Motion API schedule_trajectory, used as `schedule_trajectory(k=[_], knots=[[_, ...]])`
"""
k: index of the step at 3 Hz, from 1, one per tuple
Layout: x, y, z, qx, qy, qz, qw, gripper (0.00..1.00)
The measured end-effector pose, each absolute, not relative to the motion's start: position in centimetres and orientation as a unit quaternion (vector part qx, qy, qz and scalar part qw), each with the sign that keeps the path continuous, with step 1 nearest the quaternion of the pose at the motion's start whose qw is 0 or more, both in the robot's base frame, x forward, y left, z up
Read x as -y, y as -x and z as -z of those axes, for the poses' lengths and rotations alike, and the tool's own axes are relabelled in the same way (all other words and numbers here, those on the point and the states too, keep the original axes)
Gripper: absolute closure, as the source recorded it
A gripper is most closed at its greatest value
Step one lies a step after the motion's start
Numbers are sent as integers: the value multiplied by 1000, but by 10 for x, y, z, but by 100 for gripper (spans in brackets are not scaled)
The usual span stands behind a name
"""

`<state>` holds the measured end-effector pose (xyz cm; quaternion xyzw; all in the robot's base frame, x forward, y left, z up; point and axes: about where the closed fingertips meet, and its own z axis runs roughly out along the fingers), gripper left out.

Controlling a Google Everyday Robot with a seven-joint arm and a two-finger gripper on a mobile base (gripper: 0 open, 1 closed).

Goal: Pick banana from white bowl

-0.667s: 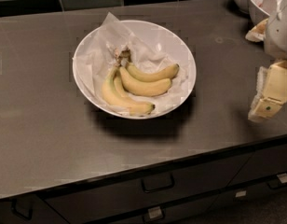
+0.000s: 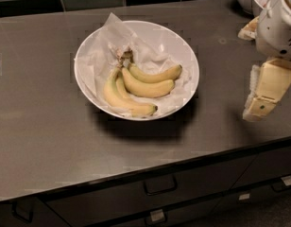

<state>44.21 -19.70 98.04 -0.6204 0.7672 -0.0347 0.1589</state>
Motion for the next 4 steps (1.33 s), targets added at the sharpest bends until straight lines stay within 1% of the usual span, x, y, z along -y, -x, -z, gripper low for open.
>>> schedule_trajectory(k=[1,2,3,4], knots=[[157,-459,-986,-736,658,34,152,0],[123,-490,-984,-710,685,19,164,0],[123,-490,-984,-710,685,19,164,0],[98,-495,-977,-710,679,-5,189,0]])
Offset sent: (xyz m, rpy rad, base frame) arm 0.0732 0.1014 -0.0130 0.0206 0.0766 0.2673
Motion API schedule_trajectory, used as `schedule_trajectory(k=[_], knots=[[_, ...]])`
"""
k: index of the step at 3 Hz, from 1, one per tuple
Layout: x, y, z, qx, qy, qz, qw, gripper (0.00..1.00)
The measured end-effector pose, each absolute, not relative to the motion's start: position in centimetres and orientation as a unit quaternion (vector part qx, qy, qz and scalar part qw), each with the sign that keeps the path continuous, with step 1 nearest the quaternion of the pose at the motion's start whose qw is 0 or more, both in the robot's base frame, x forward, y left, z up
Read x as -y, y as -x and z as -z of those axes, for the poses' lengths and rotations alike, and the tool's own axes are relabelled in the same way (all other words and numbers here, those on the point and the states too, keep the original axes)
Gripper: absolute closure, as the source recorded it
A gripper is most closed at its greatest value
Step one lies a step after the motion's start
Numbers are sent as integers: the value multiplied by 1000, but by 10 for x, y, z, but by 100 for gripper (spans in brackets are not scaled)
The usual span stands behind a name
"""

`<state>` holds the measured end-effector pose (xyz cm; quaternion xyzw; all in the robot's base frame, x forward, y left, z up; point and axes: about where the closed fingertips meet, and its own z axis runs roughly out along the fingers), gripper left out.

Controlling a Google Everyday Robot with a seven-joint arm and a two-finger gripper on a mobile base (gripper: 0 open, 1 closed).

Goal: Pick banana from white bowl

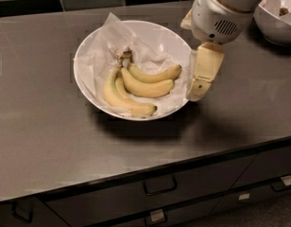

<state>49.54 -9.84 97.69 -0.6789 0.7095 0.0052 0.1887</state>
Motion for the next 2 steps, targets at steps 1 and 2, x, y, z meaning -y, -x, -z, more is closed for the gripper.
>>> schedule_trajectory(k=[1,2], knots=[[38,-523,-955,-718,662,-11,214,0],[38,-523,-955,-718,662,-11,214,0]])
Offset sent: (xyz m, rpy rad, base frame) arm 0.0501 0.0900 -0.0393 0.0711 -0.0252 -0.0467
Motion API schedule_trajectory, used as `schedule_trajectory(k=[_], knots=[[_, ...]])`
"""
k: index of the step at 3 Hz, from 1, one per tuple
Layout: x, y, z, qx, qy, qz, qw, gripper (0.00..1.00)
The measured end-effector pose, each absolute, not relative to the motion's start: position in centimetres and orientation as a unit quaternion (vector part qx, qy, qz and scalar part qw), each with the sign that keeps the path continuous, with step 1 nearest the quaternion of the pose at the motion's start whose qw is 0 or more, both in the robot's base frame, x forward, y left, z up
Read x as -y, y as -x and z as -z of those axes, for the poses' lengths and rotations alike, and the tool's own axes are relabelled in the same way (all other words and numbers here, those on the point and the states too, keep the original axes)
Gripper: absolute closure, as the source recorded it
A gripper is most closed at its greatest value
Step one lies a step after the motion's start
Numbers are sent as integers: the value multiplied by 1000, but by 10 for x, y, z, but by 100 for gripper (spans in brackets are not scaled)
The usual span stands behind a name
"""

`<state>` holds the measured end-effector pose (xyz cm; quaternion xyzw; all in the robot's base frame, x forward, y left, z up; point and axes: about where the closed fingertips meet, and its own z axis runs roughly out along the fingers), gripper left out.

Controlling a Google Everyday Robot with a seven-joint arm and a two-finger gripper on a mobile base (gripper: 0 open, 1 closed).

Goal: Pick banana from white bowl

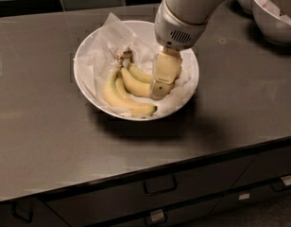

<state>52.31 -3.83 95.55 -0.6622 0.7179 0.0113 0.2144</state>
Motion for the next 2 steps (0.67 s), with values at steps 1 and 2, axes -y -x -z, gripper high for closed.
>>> schedule_trajectory(k=[1,2], knots=[[34,-525,-954,-722,653,-1,228,13],[24,-527,-949,-721,651,-2,237,32]])
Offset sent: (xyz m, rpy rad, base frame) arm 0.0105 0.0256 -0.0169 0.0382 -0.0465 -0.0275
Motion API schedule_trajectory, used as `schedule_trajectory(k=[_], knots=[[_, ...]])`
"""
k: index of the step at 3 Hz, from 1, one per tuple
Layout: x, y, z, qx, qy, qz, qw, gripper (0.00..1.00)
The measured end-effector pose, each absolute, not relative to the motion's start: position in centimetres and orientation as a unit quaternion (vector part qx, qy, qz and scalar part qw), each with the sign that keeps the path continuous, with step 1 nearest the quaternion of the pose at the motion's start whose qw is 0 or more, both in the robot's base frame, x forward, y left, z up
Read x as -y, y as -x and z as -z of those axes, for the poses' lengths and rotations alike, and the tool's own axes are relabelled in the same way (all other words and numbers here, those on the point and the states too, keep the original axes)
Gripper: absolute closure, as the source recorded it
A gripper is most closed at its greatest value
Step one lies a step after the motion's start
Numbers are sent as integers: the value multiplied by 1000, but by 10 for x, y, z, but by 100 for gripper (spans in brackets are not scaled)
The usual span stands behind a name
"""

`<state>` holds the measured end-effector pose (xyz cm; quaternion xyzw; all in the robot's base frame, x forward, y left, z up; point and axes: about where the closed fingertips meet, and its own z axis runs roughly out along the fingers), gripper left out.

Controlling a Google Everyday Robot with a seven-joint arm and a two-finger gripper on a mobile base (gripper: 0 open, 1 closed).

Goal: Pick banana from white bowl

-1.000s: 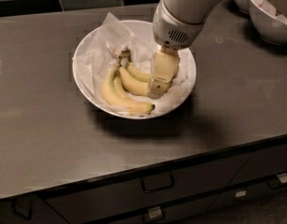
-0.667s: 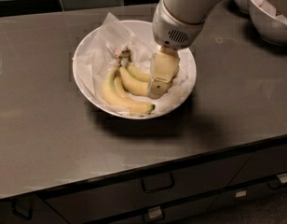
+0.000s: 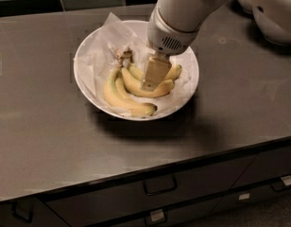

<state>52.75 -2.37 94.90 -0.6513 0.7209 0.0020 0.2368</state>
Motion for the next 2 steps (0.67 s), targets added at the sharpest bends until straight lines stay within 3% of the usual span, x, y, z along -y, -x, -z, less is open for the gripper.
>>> schedule_trajectory(k=[1,2], knots=[[10,-523,-943,-717,657,-15,234,38],[-4,-507,-933,-716,663,-34,217,33]])
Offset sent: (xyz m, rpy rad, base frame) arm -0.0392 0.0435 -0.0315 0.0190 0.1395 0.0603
